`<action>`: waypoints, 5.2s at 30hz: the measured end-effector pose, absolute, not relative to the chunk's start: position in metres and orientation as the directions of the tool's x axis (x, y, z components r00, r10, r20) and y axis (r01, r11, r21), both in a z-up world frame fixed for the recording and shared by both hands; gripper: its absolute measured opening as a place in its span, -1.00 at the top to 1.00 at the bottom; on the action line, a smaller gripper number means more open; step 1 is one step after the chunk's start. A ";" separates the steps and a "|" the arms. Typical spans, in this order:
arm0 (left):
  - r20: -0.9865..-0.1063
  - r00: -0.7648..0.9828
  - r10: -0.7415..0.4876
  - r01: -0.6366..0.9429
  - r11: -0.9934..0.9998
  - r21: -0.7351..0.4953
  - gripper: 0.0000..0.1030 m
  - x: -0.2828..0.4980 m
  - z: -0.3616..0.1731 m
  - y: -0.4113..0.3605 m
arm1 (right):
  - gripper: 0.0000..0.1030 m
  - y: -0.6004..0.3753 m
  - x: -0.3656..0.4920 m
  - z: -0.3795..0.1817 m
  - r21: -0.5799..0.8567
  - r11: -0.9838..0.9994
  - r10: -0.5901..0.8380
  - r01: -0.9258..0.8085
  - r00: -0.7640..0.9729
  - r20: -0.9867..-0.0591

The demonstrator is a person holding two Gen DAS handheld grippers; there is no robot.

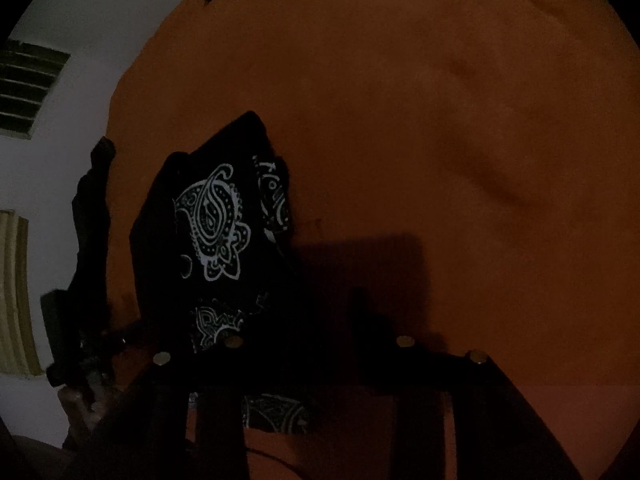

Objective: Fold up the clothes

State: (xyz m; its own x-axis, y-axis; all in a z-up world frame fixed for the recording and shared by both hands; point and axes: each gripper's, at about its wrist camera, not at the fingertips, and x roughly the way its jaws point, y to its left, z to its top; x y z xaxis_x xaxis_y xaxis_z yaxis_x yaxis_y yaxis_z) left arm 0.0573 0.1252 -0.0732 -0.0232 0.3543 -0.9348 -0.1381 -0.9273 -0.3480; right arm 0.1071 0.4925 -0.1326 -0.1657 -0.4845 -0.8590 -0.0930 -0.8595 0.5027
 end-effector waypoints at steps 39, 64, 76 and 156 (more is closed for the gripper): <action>-0.858 0.214 0.467 -0.079 -0.867 -0.492 0.17 0.077 -0.081 0.120 | 0.14 0.493 0.107 -0.086 0.509 -0.860 -0.502 0.040 -0.244 -0.830; -0.810 0.175 0.560 0.059 -0.827 -0.559 0.17 0.045 -0.081 0.089 | 0.99 0.393 0.163 -0.120 0.783 -0.621 -0.783 -0.039 -0.021 -0.622; -0.784 0.162 0.599 0.044 -0.798 -0.601 0.17 0.041 -0.085 0.076 | 0.99 0.421 0.164 -0.114 0.698 -0.717 -0.698 0.004 -0.012 -0.716; -0.821 0.173 0.544 -0.110 -0.818 -0.565 0.32 0.047 -0.070 0.120 | 0.96 0.336 0.147 -0.109 0.610 -0.791 -0.611 0.033 -0.068 -0.789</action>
